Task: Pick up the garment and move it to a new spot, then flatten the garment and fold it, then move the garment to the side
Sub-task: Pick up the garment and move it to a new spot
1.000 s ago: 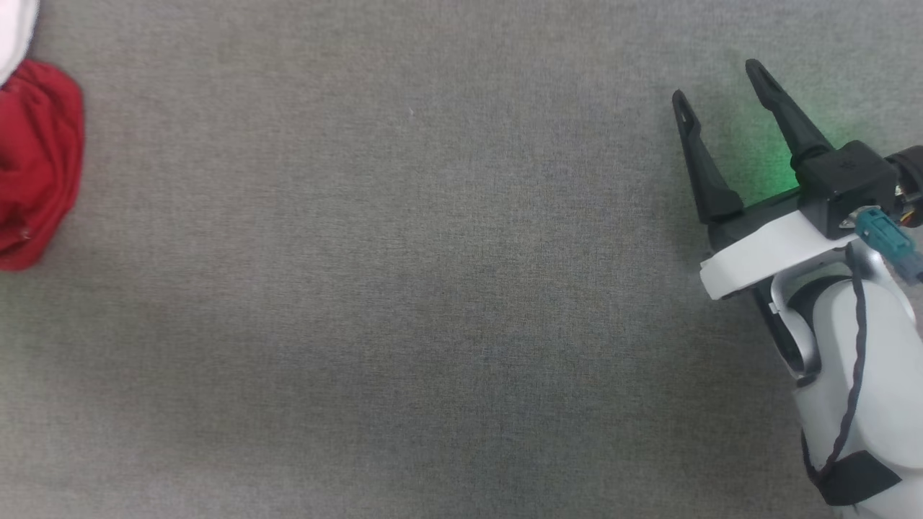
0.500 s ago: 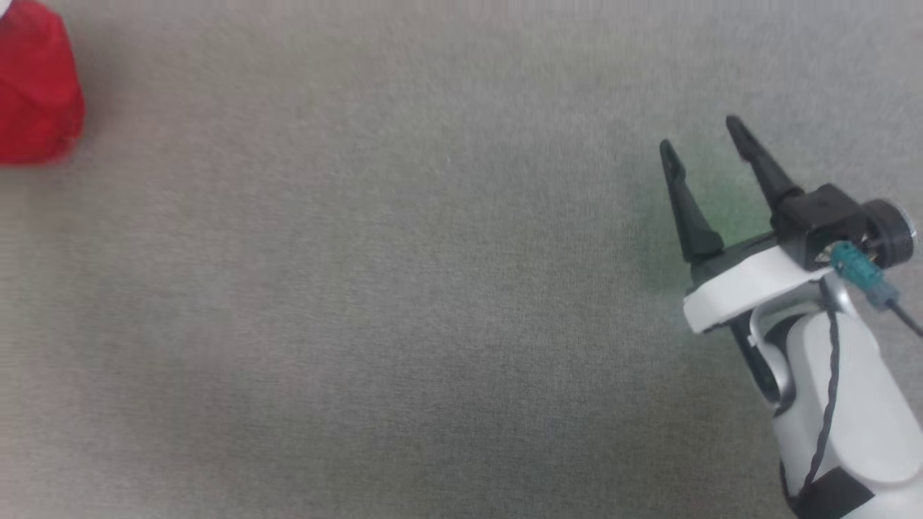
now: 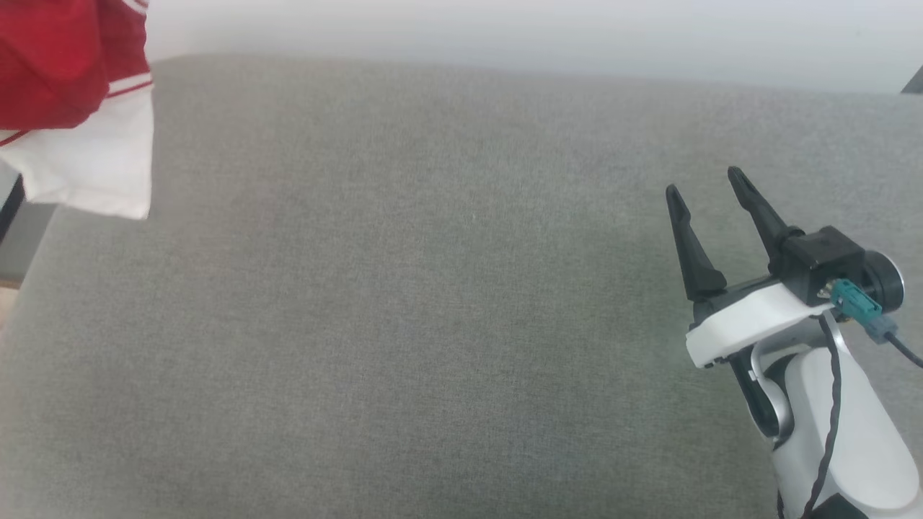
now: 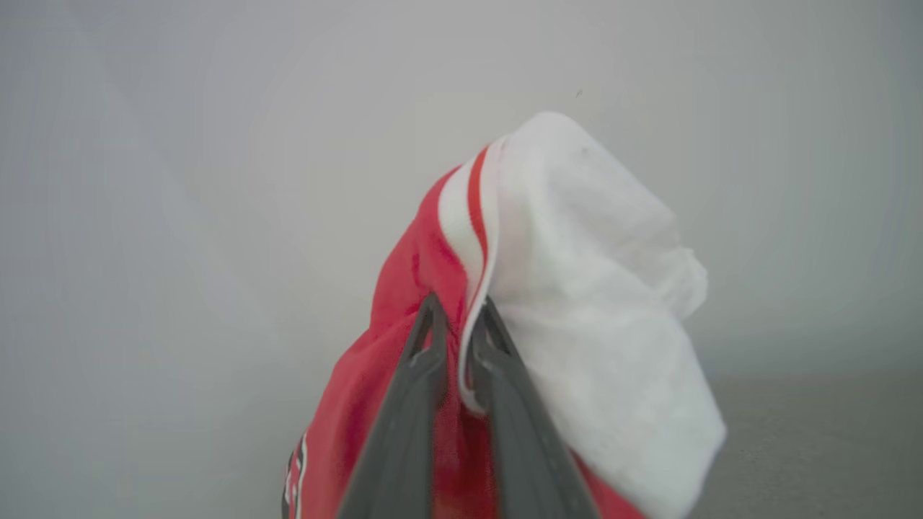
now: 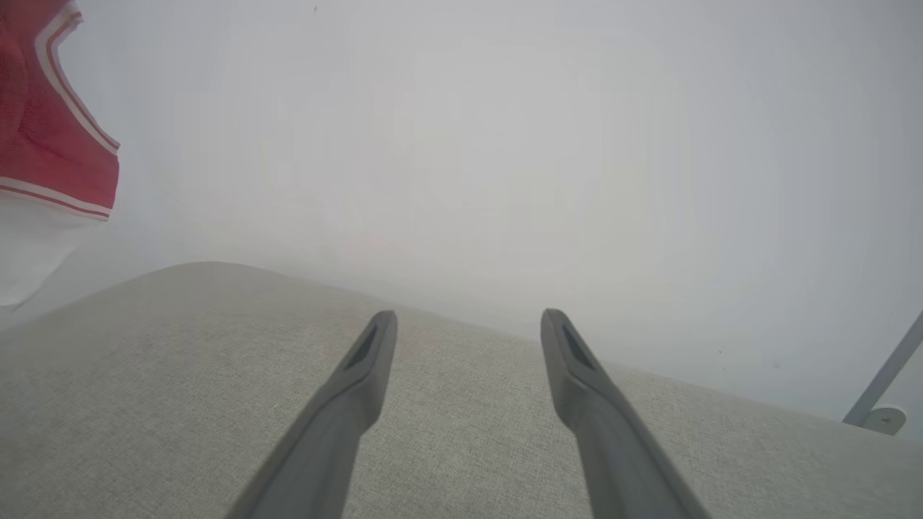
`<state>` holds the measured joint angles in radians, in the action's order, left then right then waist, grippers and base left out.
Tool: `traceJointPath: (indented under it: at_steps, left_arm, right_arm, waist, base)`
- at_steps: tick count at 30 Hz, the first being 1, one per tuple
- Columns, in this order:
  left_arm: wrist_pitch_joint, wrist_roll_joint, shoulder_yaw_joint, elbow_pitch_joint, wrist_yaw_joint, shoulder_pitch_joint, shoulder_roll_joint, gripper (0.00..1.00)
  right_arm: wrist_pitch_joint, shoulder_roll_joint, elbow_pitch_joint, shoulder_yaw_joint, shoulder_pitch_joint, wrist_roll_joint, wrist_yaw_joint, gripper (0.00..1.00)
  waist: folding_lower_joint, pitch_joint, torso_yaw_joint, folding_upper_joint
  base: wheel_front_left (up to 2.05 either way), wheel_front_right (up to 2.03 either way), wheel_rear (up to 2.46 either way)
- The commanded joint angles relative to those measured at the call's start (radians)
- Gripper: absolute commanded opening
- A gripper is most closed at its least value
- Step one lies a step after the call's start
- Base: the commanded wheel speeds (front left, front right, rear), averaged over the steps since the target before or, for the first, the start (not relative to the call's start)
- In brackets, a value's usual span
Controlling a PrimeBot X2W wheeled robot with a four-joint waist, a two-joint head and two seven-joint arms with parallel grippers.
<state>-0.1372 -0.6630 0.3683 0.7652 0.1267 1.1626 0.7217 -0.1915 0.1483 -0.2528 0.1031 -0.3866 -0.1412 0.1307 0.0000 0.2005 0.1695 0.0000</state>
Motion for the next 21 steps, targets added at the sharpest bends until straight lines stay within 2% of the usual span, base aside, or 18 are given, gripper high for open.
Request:
traceJointPath:
  at_steps: [1, 8, 16, 21]
  left_arm:
    - [-0.015, -0.001, 0.004, -0.041, -0.009, -0.021, 0.007, 0.00]
    - [-0.123, -0.026, 0.006, -0.317, -0.081, -0.131, 0.045, 0.00]
    - [-0.243, -0.048, -0.002, -0.638, -0.205, -0.278, 0.095, 0.00]
    - [-0.301, -0.058, 0.009, -0.779, -0.257, -0.337, 0.101, 0.00]
  right_arm:
    - [-0.008, -0.003, 0.002, -0.003, 0.016, -0.005, 0.000, 1.00]
    - [-0.018, -0.010, 0.005, -0.023, 0.033, -0.013, 0.000, 1.00]
    - [-0.029, -0.015, 0.009, -0.045, 0.044, -0.017, 0.000, 1.00]
    - [-0.035, -0.018, 0.012, -0.069, 0.054, -0.018, 0.000, 1.00]
  waist:
    - [0.0000, -0.021, -0.004, 0.0000]
    - [0.0000, -0.052, -0.058, 0.0000]
    - [0.0000, -0.053, -0.175, 0.0000]
    - [0.0000, -0.045, -0.246, 0.0000]
  base:
    - [0.00, 0.00, 0.00]
    - [0.00, 0.00, 0.00]
    - [0.00, 0.00, 0.00]
    - [0.00, 0.00, 0.00]
